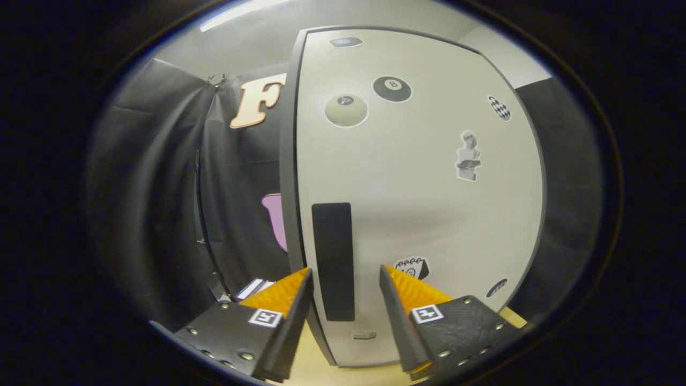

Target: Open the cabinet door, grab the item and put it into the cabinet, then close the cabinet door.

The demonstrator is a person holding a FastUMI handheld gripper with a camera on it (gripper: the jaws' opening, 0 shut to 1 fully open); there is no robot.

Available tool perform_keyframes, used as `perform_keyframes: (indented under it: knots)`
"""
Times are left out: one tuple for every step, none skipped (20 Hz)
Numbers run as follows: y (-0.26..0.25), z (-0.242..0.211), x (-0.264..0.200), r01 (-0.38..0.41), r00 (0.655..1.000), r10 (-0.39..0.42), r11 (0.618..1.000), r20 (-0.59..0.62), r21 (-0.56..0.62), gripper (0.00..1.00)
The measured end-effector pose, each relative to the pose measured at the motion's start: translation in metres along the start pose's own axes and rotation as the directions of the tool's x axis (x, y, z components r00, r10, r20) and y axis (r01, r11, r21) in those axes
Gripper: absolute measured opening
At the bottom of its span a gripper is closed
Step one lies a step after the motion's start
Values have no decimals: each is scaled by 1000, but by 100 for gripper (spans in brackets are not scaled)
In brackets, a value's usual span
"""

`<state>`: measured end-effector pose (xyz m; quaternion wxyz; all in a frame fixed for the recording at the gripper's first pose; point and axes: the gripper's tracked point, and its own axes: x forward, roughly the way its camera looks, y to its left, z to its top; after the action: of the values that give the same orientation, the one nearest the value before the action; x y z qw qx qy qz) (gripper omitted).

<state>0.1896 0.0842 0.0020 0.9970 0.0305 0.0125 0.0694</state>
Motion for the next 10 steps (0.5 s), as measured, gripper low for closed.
perform_keyframes:
  knots:
    - [-2,-2,3,9,1000,-9,1000,-8,-8,68]
    - [1,-5,10,-5,1000,5,1000,-10,-11,68]
    - [7,-2,7,-13,1000,13,1000,-7,-8,51]
    - [8,-1,6,1,1000,-1,1000,0,-23,41]
    - [8,-1,6,8,1000,-7,999,3,-47,33]
    - [7,-1,7,11,1000,-10,999,3,-53,31]
    - [7,-3,8,17,1000,-17,999,-2,-28,29]
    - [8,-3,6,12,1000,-12,1000,-10,-12,28]
    - [7,-4,5,3,1000,-3,1000,-20,-6,28]
    - [7,-3,3,-2,1000,2,1000,-23,4,28]
